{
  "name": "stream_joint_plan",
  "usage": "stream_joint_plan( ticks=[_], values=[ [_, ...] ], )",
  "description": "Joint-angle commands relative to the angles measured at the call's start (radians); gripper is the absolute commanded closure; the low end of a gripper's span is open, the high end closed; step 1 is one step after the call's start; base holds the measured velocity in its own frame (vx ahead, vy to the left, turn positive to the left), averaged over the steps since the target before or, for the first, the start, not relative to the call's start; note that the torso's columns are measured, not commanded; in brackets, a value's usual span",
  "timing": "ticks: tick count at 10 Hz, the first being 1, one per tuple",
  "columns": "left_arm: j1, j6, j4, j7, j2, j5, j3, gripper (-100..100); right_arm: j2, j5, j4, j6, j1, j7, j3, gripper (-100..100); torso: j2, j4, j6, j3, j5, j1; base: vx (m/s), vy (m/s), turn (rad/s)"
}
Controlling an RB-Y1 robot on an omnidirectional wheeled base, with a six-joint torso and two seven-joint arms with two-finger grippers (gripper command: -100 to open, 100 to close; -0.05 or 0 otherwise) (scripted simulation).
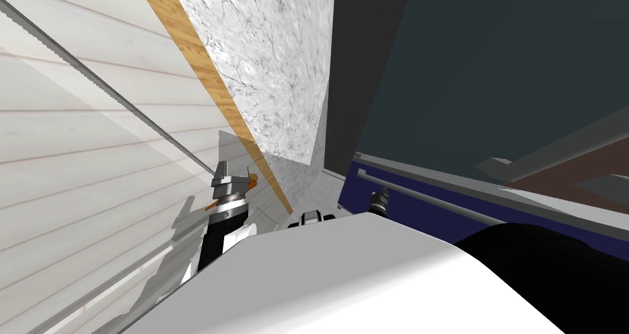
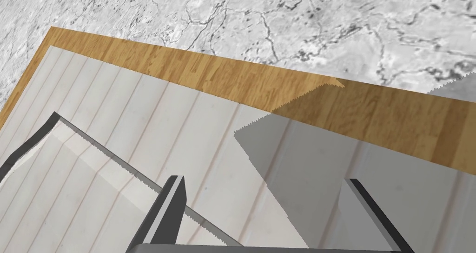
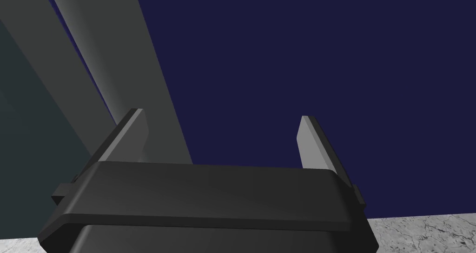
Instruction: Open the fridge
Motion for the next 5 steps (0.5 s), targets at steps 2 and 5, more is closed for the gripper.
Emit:
stream_joint_plan(
  ticks=[2,5],
  values=[
    [0.0,0.0,0.0,0.0,0.0,0.0,0.0,0,-0.014,0.021,-0.04,-0.013,-0.009,0.019,0.006,-100,-0.001,0.001,0.0,-0.001,0.002,0.001,0.007,-0.005,0.009],
    [0.0,0.0,0.0,0.0,0.0,0.0,0.0,0,-0.018,0.031,-0.048,-0.012,-0.005,0.027,0.007,-100,-0.006,0.0,-0.002,-0.005,0.005,0.006,0.033,0.012,-0.002]
  ],
)
